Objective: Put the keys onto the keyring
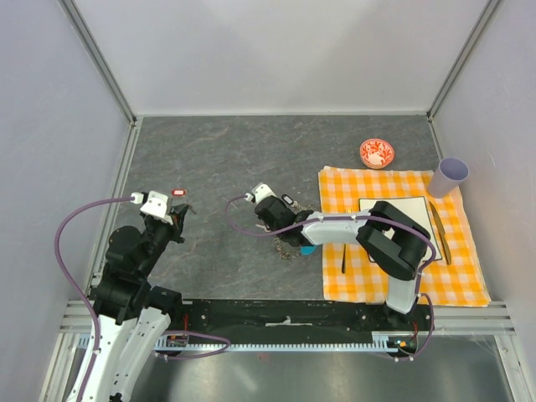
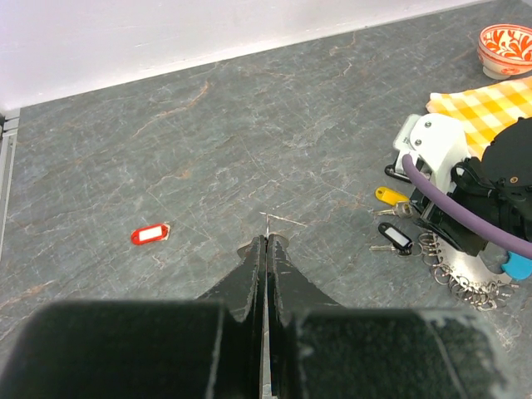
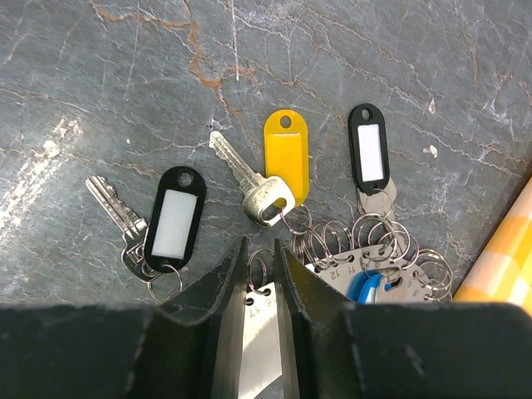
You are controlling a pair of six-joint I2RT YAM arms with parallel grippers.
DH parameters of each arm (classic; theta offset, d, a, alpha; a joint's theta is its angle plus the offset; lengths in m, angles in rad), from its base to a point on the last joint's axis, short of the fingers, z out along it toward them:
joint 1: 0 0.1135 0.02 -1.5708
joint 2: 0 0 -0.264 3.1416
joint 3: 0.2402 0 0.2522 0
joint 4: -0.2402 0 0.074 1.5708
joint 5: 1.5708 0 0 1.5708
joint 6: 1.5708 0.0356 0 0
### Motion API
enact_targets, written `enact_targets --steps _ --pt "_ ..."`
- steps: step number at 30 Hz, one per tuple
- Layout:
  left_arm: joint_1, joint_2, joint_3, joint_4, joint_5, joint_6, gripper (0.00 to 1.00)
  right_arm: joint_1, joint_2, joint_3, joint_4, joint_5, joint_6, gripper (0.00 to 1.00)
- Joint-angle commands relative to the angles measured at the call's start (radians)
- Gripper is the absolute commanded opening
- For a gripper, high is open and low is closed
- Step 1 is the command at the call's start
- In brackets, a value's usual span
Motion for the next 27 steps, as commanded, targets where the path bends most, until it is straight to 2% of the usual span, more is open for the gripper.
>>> enact_targets --steps 1,8,10,14,17,20,27 --pt "-0.003 -0.012 -0.003 0.040 0.019 -0.019 0.02 -0.005 -0.005 0.034 -0.063 -0.018 0.027 0.27" --pt "-0.003 -0.014 -0.003 0.040 0.019 -0.017 0.02 -0.019 0.009 0.051 -0.126 -0.024 0.058 0.25" --pt "-0.004 -0.015 -0.003 0.040 0.019 -0.019 0.02 -0.023 0.012 0.054 -0.132 -0.050 0.067 0.22" --pt "-0.003 -0.012 -0.003 0.040 0.019 -0.019 0.02 -0.033 0.018 0.061 -0.147 -0.093 0.090 0.10" --pt "-0.003 -0.010 -0.003 0.040 0.021 -0.017 0.02 -0.037 0.021 0.070 -0.166 -0.115 0.109 0.08" --pt "-0.003 -0.012 -0.003 0.040 0.019 -0.017 0.02 -0.040 0.018 0.076 -0.172 -0.136 0.109 0.00" --pt "-0.003 -0.010 -0.003 0.040 0.018 -0.019 0.02 -0.039 -0.066 0.085 -0.115 -0.286 0.058 0.00"
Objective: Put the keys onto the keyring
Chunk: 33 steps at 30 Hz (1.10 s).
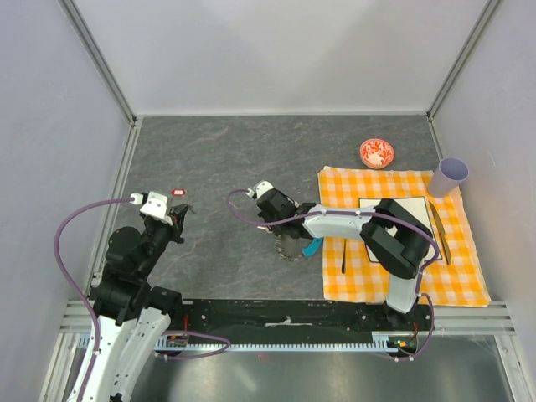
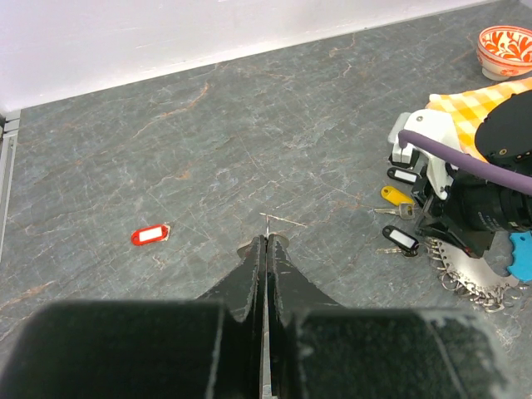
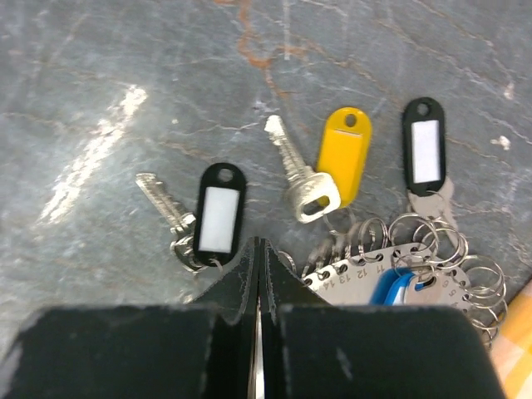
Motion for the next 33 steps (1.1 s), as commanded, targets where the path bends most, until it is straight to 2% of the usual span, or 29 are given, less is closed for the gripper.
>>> enact_targets --steps 1,6,9,10,12,14,24,33 --pt "-0.003 -0.006 0.000 0.040 0.016 -0.018 0.02 0.003 -0.074 0.027 0.019 -0.135 -0.022 0.00" --pt "-0.003 -0.006 0.000 0.037 0.014 -0.017 0.02 0.006 -0.118 0.013 0.035 -0.197 -0.060 0.00" --pt "-0.003 -0.008 0.000 0.039 0.014 -0.018 0.02 0.006 -0.126 -0.010 0.033 -0.120 -0.072 0.00" --pt "-0.003 -0.008 0.000 0.039 0.014 -0.017 0.02 0.006 -0.126 -0.010 0.019 -0.088 -0.072 0.02" --pt "-0.003 -0.008 0.000 0.039 0.014 -0.018 0.02 0.008 -0.120 -0.004 0.003 -0.066 -0.056 0.12" --pt "-0.004 -0.006 0.000 0.039 0.016 -0.017 0.02 0.002 -0.114 -0.004 -0.008 -0.056 -0.037 0.16" --pt "-0.003 -0.008 0.000 0.039 0.020 -0.018 0.02 -0.055 -0.068 0.014 -0.057 -0.164 0.010 0.20" --pt "-0.003 -0.006 0.000 0.039 0.023 -0.020 0.02 -0.069 -0.115 -0.015 -0.062 -0.106 0.001 0.19"
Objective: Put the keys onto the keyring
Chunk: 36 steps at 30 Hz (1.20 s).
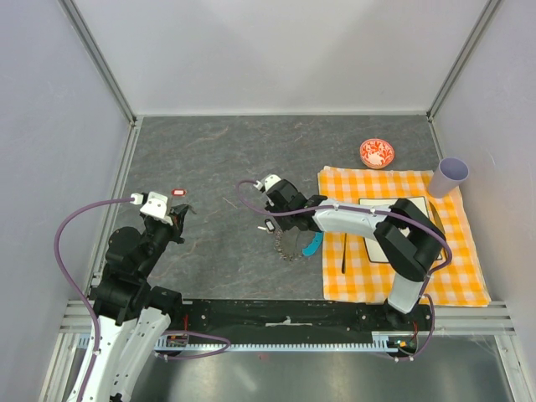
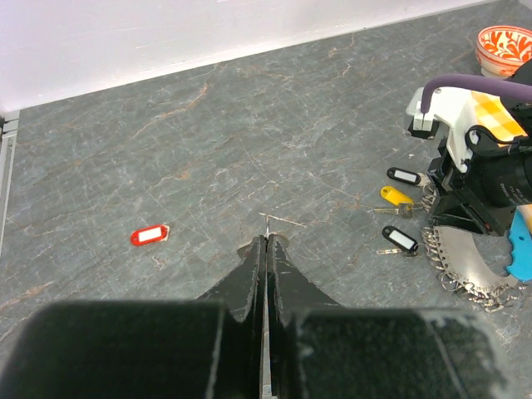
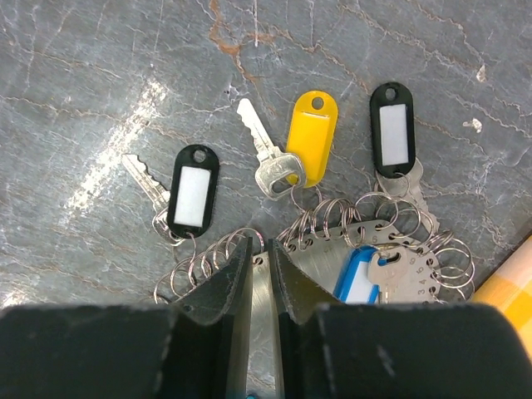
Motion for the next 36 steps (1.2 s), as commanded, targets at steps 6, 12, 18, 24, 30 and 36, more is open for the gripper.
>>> enact_targets --steps 6,12,18,24,30,36 --pt "-0.004 -0.002 0.001 0.039 0.022 -0.020 0.02 0.004 -0.030 -0.023 0.007 0.035 0.054 0.19" --pt "-0.002 -0.001 0.001 0.039 0.021 -0.019 0.02 0.017 -0.013 -0.029 0.017 0.090 0.082 0.19" --pt "-0.002 -0.002 0.001 0.039 0.019 -0.020 0.02 0.020 0.012 -0.035 0.055 0.106 0.092 0.18" --pt "-0.002 -0.005 0.001 0.037 0.019 -0.020 0.02 0.018 0.028 -0.043 0.086 0.114 0.108 0.18" --pt "-0.004 -0.004 0.001 0.039 0.019 -0.019 0.02 0.020 0.047 -0.049 0.090 0.124 0.119 0.19" --pt "-0.002 -0.004 0.001 0.039 0.018 -0.020 0.02 0.021 0.056 -0.060 0.098 0.184 0.117 0.20"
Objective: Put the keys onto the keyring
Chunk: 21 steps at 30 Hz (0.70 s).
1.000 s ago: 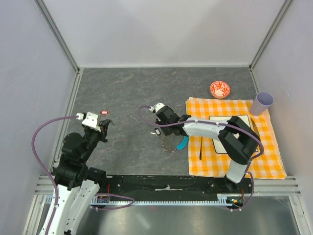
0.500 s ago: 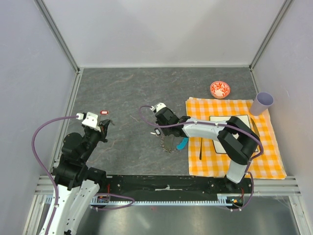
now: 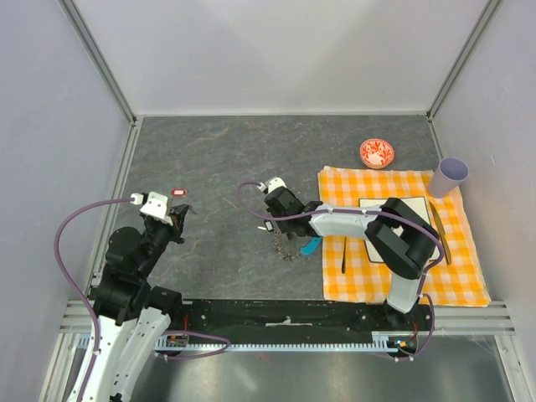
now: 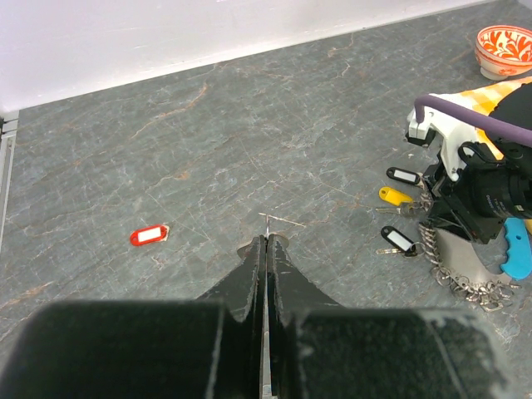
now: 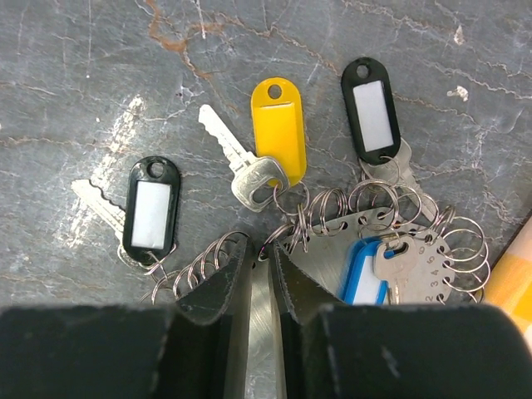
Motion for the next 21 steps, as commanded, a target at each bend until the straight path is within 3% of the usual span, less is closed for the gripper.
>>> enact_targets --steps 1,7,16,21 --pt "-0.002 -0.002 0.001 0.039 0.016 -0.020 0.02 0.004 0.011 -0.019 0.036 0.064 0.012 0.20" --pt "-0.002 -0.002 0.001 0.039 0.017 -0.018 0.02 0.006 -0.020 -0.029 0.050 0.075 -0.035 0.00" --pt "-0.004 -0.012 0.001 0.040 0.020 -0.018 0.02 0.001 -0.200 -0.068 0.062 -0.026 -0.275 0.00" --pt "-0.004 -0.010 0.001 0.042 0.037 -0.017 0.02 -0.011 -0.288 -0.115 0.099 -0.166 -0.377 0.00"
